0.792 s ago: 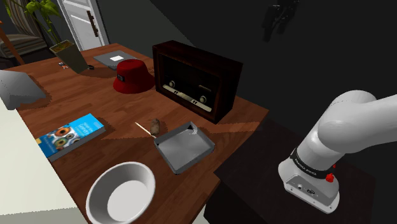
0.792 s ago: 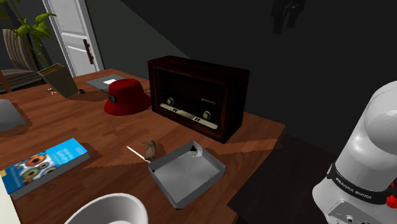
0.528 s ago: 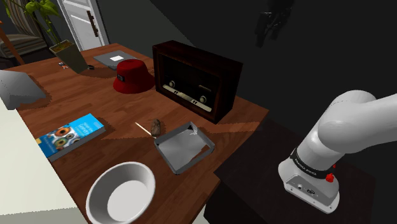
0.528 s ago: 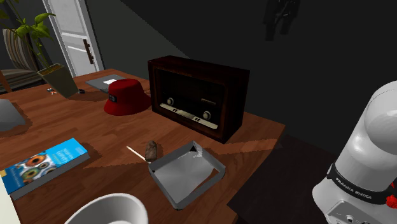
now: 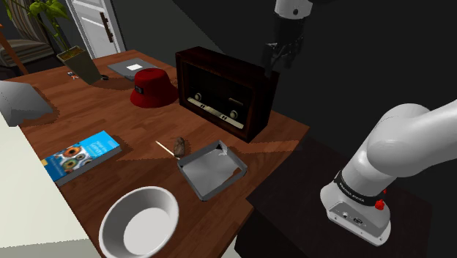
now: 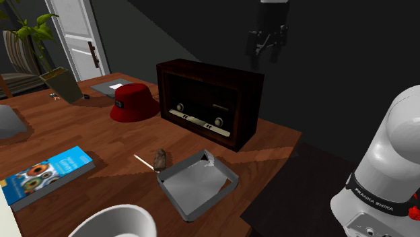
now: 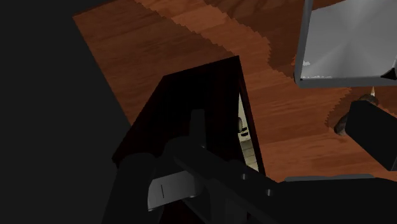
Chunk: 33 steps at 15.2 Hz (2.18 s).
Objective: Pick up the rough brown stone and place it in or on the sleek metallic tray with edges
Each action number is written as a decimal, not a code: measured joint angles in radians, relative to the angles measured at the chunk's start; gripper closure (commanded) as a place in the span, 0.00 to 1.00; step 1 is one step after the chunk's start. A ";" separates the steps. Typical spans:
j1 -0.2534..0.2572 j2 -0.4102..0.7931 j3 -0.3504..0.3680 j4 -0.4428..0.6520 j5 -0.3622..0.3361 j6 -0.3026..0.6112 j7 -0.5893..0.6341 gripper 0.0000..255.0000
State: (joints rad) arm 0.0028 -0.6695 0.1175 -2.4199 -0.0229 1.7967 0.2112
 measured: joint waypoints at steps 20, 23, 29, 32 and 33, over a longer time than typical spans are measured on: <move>0.013 0.654 0.242 0.136 -0.052 0.496 0.477 0.00; 0.030 0.763 0.256 0.200 -0.101 0.533 0.565 0.00; 0.095 1.023 0.233 0.389 -0.214 0.584 0.719 0.00; 0.131 1.140 0.211 0.499 -0.247 0.587 0.768 0.00; 0.147 1.184 0.204 0.545 -0.257 0.585 0.785 0.00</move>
State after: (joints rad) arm 0.1499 0.5147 0.3214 -1.8749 -0.2797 2.3812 0.9964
